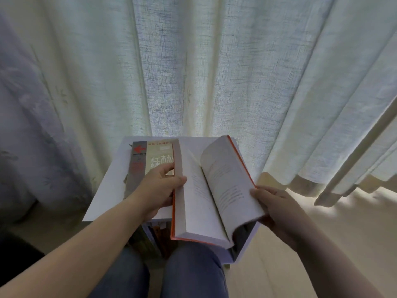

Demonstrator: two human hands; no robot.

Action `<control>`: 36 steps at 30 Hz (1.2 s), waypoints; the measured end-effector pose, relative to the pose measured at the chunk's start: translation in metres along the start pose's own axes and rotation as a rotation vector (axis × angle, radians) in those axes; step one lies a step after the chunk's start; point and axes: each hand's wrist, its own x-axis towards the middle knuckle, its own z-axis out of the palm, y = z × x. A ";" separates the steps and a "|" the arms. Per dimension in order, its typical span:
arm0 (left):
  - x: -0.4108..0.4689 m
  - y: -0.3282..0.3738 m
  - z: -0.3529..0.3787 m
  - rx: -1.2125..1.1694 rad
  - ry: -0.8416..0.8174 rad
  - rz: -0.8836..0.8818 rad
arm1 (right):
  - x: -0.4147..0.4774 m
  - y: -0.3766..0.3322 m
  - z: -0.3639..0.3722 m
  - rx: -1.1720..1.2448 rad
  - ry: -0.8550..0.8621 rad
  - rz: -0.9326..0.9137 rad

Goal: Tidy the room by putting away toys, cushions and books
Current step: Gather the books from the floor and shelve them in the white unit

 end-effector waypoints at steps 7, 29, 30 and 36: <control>0.016 0.015 0.043 -0.028 -0.006 0.014 | -0.002 0.012 -0.042 -0.006 0.047 0.068; 0.020 0.012 0.055 0.019 0.039 0.032 | -0.001 0.010 -0.053 0.012 0.030 0.127; 0.019 0.012 0.052 0.022 0.046 0.031 | -0.001 0.008 -0.052 0.009 0.026 0.118; 0.018 0.000 0.033 0.062 0.079 0.038 | -0.002 0.008 -0.045 0.024 0.008 0.083</control>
